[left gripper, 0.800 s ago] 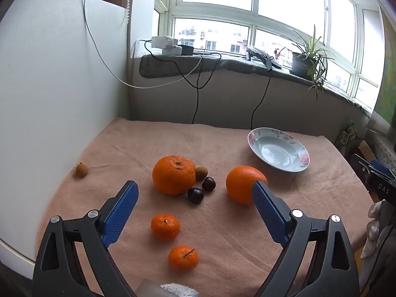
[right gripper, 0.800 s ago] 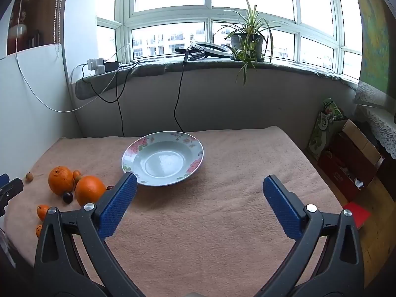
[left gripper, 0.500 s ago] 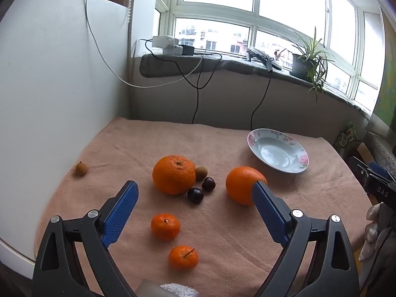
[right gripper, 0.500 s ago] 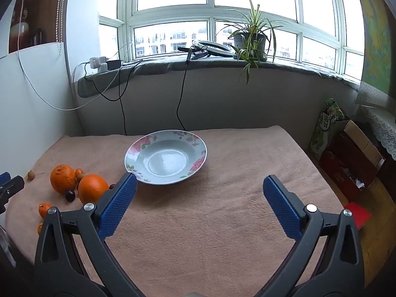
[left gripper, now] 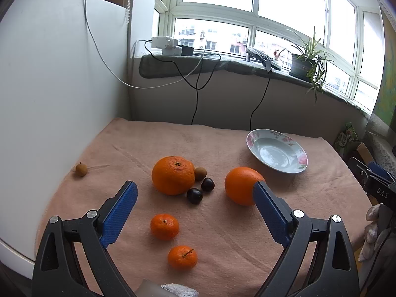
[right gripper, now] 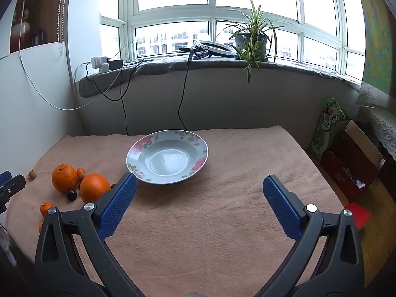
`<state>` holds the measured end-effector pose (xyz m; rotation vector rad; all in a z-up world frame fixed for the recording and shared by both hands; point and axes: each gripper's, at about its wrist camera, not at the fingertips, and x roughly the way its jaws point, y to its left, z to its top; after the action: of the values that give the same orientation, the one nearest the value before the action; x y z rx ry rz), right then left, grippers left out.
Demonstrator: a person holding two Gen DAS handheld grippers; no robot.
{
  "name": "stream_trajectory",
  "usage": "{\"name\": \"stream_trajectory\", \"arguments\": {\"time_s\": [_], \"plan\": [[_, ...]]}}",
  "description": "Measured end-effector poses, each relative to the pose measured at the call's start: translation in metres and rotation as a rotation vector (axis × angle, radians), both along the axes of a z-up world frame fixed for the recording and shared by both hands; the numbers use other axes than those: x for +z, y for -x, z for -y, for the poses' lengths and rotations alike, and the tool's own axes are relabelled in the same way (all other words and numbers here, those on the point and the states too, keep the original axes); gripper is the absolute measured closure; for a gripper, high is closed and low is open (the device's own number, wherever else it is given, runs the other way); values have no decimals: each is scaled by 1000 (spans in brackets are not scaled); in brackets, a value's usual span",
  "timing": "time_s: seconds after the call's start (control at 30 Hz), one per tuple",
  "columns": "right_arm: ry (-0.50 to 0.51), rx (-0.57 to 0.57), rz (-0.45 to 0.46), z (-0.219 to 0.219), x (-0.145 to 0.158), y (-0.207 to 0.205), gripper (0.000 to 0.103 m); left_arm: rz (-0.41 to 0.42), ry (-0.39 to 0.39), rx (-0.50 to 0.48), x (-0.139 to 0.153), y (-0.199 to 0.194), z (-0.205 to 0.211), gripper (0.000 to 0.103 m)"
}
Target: Organize fruits
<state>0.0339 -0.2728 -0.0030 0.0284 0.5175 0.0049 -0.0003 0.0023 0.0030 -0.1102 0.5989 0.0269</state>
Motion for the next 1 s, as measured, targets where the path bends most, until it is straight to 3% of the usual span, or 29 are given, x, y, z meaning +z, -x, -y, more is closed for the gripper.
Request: {"name": "stream_trajectory", "arguments": {"time_s": [1.0], "plan": [[-17, 6, -17, 2, -2, -4, 0, -5, -8, -5, -2, -4, 2, 9]]}}
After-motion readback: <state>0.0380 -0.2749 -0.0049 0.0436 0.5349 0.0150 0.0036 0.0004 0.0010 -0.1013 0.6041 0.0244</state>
